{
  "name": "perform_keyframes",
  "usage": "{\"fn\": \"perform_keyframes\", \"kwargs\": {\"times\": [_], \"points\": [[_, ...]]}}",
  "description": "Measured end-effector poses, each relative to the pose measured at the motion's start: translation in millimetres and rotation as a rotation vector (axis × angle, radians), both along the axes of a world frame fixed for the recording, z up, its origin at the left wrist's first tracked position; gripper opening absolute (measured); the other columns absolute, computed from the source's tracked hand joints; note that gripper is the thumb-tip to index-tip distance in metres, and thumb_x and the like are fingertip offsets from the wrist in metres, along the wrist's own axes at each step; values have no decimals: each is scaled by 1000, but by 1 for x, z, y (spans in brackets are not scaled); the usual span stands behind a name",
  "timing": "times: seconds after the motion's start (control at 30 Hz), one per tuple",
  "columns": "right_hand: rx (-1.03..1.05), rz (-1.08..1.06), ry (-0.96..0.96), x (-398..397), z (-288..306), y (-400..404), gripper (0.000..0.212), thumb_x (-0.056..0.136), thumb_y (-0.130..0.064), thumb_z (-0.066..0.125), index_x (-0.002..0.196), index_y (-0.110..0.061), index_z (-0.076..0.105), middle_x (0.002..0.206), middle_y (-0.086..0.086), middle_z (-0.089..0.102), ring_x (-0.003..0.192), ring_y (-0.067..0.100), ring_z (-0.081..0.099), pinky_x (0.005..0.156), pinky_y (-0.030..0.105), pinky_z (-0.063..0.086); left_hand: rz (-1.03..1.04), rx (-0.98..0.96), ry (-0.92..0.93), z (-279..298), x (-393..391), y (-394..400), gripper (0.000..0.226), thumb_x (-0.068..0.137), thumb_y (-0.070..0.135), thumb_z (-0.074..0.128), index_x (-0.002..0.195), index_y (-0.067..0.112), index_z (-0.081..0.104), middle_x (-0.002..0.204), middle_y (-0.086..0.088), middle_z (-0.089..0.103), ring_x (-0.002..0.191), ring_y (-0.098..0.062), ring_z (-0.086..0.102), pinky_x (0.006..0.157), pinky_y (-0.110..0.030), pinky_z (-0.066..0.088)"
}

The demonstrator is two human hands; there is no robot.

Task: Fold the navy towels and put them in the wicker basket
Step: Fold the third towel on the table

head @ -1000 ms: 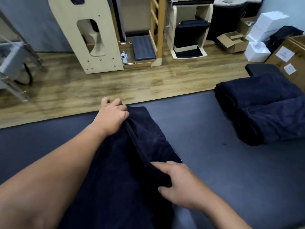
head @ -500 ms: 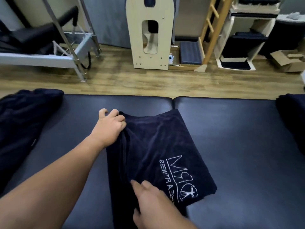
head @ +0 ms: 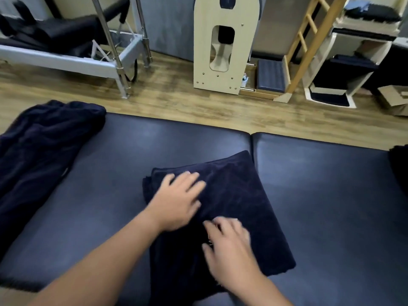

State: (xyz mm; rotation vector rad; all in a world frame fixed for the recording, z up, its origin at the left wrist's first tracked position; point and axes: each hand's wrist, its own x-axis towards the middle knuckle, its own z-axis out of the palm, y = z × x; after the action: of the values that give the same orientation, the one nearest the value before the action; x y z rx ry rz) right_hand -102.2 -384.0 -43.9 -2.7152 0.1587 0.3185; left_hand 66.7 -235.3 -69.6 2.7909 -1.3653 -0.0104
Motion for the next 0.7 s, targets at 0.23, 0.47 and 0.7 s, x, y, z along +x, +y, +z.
{"fn": "perform_keyframes", "kwargs": {"times": [0.23, 0.47, 0.7], "points": [[-329, -74, 229, -37, -28, -78, 88, 81, -80, 43, 155, -34, 35, 163, 13, 29, 147, 43, 30, 98, 76, 34, 595, 254, 205, -37, 12, 0, 81, 98, 66, 5, 161, 16, -7, 169, -5, -13, 156, -24, -13, 120, -59, -6], [-240, 57, 84, 60, -31, -76, 78, 92, -76, 23, 158, -43, -1, 167, 8, -20, 150, 43, -21, 116, 70, -4, 401, 125, 249, -27, -11, -28, 79, 92, 67, 8, 162, 32, 4, 169, -12, -10, 156, -33, -8, 123, -58, 11], [-109, -123, 299, 179, -44, -129, 77, 89, -81, 22, 155, -52, -4, 166, -4, -23, 150, 40, -22, 115, 72, 2, 672, 159, 233, -46, -50, -8, 93, 88, 79, 0, 158, 19, -14, 165, -9, -23, 153, -26, -21, 125, -51, -3]]}}
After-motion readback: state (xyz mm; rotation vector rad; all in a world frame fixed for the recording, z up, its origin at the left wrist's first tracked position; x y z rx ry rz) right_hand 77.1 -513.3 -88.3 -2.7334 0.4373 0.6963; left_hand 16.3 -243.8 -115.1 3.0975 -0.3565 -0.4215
